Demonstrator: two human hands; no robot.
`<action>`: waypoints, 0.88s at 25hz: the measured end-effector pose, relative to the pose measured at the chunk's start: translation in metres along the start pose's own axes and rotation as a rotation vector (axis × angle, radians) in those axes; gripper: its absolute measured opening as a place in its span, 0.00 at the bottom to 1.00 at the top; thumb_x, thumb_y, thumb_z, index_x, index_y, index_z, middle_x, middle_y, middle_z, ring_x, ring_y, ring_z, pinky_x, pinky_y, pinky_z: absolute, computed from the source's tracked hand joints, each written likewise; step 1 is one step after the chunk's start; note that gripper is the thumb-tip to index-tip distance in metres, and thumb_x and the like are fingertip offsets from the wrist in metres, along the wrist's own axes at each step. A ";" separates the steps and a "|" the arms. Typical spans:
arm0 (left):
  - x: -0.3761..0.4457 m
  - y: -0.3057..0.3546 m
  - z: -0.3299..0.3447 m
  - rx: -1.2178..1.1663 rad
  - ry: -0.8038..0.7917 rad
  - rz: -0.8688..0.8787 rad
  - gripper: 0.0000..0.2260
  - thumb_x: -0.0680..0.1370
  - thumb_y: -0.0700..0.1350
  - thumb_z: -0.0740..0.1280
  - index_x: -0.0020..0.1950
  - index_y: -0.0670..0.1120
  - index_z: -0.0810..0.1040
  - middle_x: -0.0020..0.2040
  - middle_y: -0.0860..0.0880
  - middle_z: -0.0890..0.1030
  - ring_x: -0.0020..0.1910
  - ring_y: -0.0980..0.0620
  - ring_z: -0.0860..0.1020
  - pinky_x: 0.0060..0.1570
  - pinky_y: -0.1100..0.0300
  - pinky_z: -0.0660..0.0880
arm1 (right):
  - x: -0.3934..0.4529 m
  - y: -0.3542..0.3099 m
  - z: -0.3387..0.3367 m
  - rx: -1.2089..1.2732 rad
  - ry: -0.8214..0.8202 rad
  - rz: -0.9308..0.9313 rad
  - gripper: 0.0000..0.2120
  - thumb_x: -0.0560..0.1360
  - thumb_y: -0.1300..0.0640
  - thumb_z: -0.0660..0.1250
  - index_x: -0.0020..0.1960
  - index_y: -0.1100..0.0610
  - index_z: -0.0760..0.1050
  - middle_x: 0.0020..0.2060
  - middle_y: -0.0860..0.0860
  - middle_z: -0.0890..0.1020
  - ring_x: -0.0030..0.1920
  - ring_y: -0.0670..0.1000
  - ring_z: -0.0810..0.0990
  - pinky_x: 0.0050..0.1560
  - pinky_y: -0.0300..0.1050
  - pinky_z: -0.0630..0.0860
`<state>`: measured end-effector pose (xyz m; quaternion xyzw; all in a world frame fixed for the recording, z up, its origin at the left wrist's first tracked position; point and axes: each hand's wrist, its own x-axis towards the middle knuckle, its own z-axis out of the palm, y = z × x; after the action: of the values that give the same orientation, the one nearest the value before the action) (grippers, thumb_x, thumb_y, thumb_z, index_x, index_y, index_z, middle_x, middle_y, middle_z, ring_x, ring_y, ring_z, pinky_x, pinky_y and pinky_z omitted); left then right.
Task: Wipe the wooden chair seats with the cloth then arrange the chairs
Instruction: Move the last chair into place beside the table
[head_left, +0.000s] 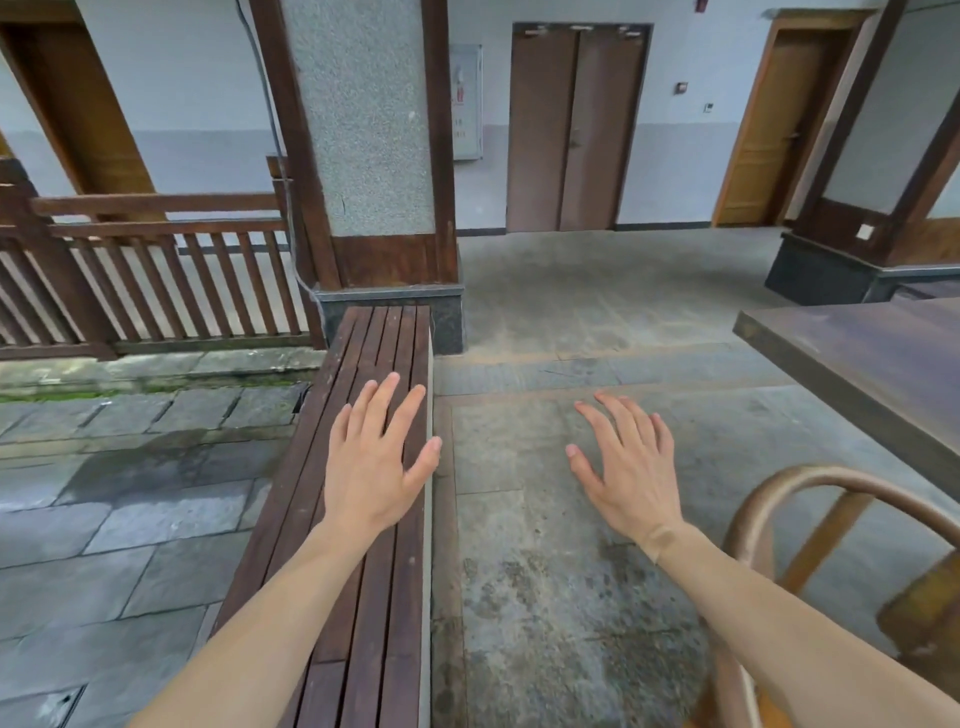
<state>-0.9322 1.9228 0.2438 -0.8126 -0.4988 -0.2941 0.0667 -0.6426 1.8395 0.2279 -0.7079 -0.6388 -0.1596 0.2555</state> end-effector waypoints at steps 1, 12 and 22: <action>0.017 -0.006 0.011 0.001 -0.026 0.002 0.29 0.80 0.64 0.49 0.78 0.53 0.65 0.80 0.47 0.63 0.80 0.45 0.58 0.75 0.40 0.60 | 0.016 0.000 0.013 -0.011 -0.025 0.006 0.25 0.79 0.39 0.53 0.71 0.50 0.70 0.71 0.53 0.74 0.72 0.59 0.70 0.70 0.67 0.65; 0.204 -0.026 0.167 0.033 -0.367 0.006 0.46 0.67 0.77 0.27 0.81 0.61 0.50 0.83 0.54 0.48 0.81 0.52 0.42 0.79 0.44 0.40 | 0.184 0.076 0.144 -0.034 -0.306 0.135 0.38 0.73 0.31 0.36 0.78 0.42 0.59 0.79 0.47 0.63 0.80 0.54 0.55 0.76 0.64 0.51; 0.419 0.089 0.325 -0.022 -0.473 0.250 0.48 0.67 0.76 0.26 0.80 0.59 0.56 0.82 0.54 0.55 0.81 0.53 0.47 0.79 0.46 0.43 | 0.319 0.255 0.194 -0.013 -0.315 0.354 0.35 0.75 0.32 0.39 0.72 0.44 0.70 0.69 0.44 0.75 0.73 0.51 0.68 0.72 0.58 0.61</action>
<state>-0.5853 2.3330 0.2231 -0.9146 -0.3931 -0.0908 -0.0249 -0.3685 2.1981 0.2047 -0.8266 -0.5358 -0.0041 0.1721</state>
